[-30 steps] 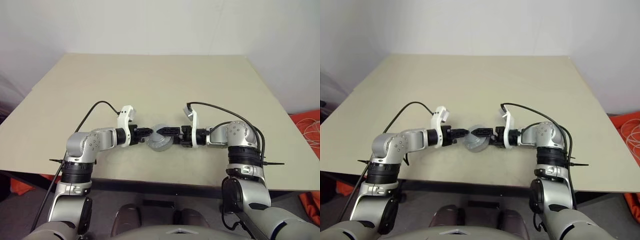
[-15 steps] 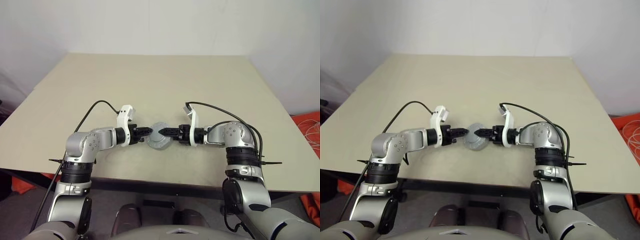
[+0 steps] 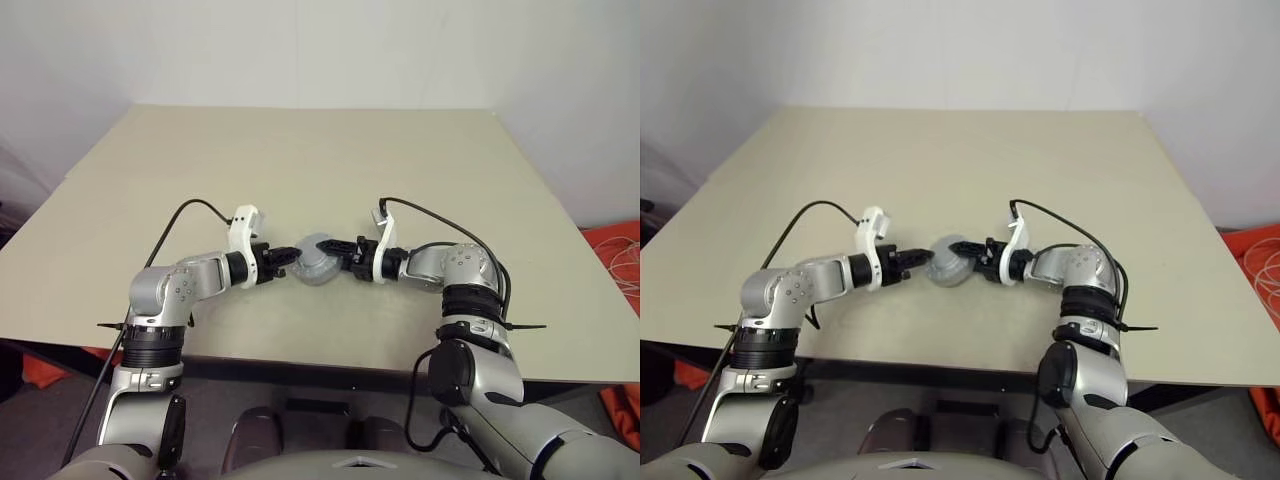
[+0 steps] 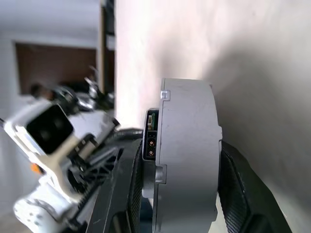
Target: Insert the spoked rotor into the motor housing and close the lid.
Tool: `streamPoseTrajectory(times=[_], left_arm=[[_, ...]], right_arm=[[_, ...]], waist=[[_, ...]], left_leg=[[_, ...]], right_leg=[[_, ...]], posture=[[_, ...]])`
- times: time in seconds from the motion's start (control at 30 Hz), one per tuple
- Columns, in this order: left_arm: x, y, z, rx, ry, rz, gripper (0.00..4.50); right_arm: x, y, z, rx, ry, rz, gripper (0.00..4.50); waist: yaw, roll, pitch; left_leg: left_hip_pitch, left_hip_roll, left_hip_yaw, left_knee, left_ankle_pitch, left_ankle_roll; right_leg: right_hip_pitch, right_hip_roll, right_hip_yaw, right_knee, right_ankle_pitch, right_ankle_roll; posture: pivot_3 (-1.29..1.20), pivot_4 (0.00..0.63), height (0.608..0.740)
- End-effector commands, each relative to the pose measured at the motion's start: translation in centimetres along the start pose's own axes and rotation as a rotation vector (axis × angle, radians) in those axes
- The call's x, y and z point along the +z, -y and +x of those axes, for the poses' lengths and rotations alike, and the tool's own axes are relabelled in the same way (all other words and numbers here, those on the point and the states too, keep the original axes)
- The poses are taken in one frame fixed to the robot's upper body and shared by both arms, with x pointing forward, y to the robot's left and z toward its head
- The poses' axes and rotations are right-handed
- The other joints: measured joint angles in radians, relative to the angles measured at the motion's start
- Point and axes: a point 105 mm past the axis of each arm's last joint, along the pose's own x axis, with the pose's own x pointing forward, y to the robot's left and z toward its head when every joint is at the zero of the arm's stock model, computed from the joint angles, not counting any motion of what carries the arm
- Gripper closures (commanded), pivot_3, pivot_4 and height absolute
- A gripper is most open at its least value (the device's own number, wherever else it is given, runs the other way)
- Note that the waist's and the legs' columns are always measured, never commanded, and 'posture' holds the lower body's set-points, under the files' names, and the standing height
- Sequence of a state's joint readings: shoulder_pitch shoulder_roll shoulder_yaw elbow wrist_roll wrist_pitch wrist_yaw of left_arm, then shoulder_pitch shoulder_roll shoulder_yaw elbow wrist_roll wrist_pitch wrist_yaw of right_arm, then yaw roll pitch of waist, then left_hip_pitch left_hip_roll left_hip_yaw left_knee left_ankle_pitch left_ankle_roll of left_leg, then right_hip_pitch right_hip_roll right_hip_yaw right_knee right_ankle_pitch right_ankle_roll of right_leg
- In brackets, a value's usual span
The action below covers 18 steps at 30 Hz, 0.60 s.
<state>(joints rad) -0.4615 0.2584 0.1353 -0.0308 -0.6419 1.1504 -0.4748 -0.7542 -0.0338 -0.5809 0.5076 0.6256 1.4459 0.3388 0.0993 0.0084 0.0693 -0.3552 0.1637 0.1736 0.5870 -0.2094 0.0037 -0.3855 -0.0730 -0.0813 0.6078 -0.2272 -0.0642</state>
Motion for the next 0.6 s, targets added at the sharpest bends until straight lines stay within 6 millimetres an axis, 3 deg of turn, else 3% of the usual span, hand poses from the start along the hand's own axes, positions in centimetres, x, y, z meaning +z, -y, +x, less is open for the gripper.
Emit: streamPoseTrajectory(times=[0.03,0.17,0.37,0.6], left_arm=[[1.5,0.2,-0.8,-0.010,0.080,0.010,3.99],[2.6,0.1,-1.4,-0.020,0.155,-0.023,3.99],[3.6,-0.3,-2.0,-0.022,0.247,-0.118,3.99],[4.1,-1.2,-3.1,0.010,0.314,-0.174,3.99]], right_arm=[[1.3,-2.8,0.4,0.105,0.055,-0.012,2.40],[1.7,-3.2,0.9,0.130,0.096,0.037,2.40],[3.8,-5.8,1.5,0.240,0.197,0.102,2.40],[3.0,-7.4,2.3,0.275,0.168,0.082,2.40]], waist=[[0.000,0.000,0.000],[0.000,0.000,0.000],[0.000,0.000,0.000],[-0.001,0.000,0.000]], left_leg=[[-0.001,0.000,0.000,0.000,0.000,0.000],[-0.008,0.000,0.000,0.000,0.000,0.000],[-0.014,0.000,0.000,0.003,0.000,0.000],[-0.013,0.000,0.000,0.004,0.000,0.000]], right_leg=[[-0.001,0.000,0.000,0.000,0.000,0.000],[-0.008,0.000,0.000,0.001,0.000,0.000],[-0.013,0.000,0.000,0.004,0.001,-0.001],[-0.013,0.000,0.000,0.004,0.001,-0.001]], posture=[[0.00,0.000,0.740],[0.00,0.000,0.740],[0.00,0.000,0.740],[0.00,0.000,0.740]])
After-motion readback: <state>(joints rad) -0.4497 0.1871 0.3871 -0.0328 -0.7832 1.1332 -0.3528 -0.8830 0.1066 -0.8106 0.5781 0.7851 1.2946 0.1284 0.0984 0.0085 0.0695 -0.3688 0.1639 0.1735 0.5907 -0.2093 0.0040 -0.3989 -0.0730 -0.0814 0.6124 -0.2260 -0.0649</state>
